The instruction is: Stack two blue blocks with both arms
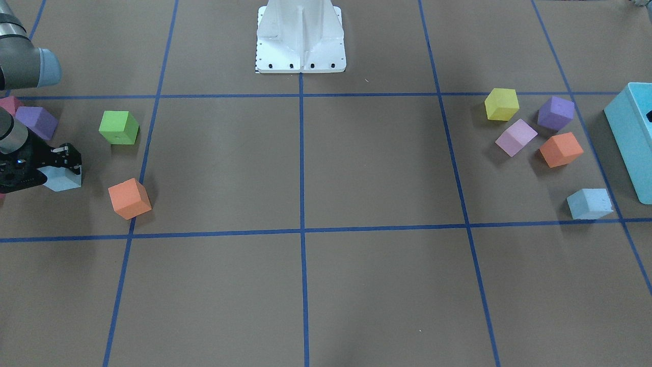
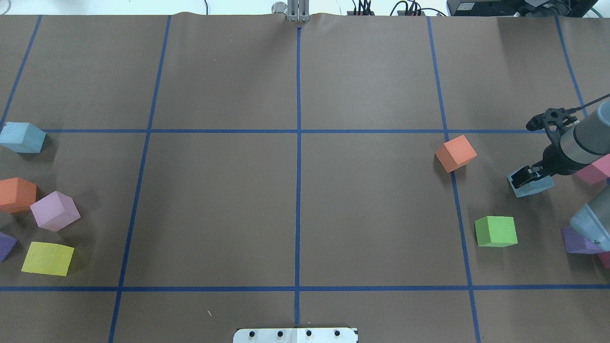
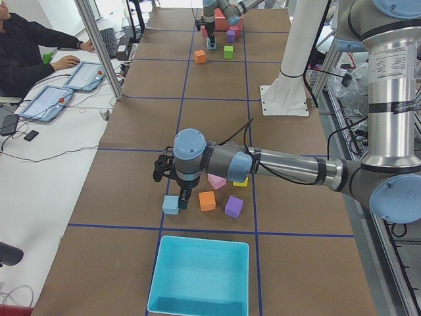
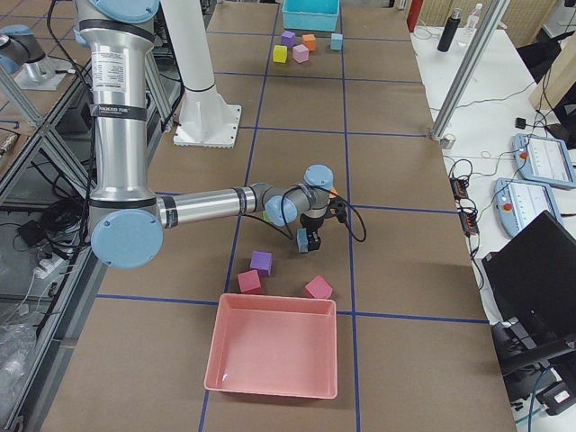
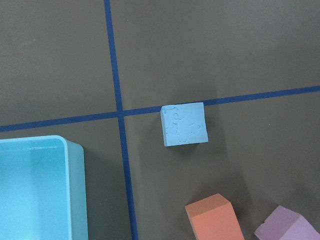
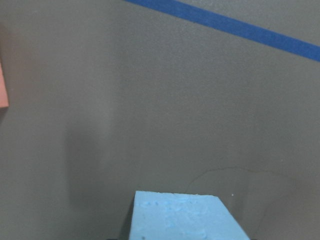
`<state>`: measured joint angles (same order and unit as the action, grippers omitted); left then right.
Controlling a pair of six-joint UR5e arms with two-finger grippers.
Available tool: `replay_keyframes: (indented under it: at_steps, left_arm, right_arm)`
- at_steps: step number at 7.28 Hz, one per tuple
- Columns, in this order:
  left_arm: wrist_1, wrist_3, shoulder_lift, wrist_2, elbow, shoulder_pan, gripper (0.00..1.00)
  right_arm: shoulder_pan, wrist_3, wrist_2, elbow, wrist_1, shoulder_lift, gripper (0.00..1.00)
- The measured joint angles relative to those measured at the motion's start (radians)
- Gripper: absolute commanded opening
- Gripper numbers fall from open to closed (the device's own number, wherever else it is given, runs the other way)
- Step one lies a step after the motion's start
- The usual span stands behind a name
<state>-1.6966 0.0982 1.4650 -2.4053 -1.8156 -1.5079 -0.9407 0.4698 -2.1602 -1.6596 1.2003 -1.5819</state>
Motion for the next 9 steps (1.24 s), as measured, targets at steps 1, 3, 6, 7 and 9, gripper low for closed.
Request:
replay_keyframes:
  at_steps: [1, 3, 6, 7, 9]
  left_arm:
    - [0.0, 0.0, 0.0, 0.0, 0.0, 0.0, 0.98]
    - [0.0, 0.0, 0.0, 0.0, 0.0, 0.0, 0.98]
    - [0.0, 0.001, 0.007, 0.0, 0.006, 0.001, 0.98]
    - [0.001, 0.002, 0.016, 0.001, 0.015, 0.002, 0.98]
    - [0.001, 0.003, 0.061, 0.002, 0.067, 0.004, 0.98]
  right_arm:
    - [0.0, 0.0, 0.0, 0.001, -0.001, 0.001, 0.4]
    - [0.0, -0.001, -0.003, -0.002, -0.002, 0.005, 0.41]
    - [-0.048, -0.002, -0.064, -0.065, 0.043, 0.02, 0.43]
    - [-0.09, -0.002, -0.111, -0.111, 0.125, 0.046, 0.43]
    - [-0.127, 0.006, -0.139, -0.215, 0.396, 0.176, 0.42]
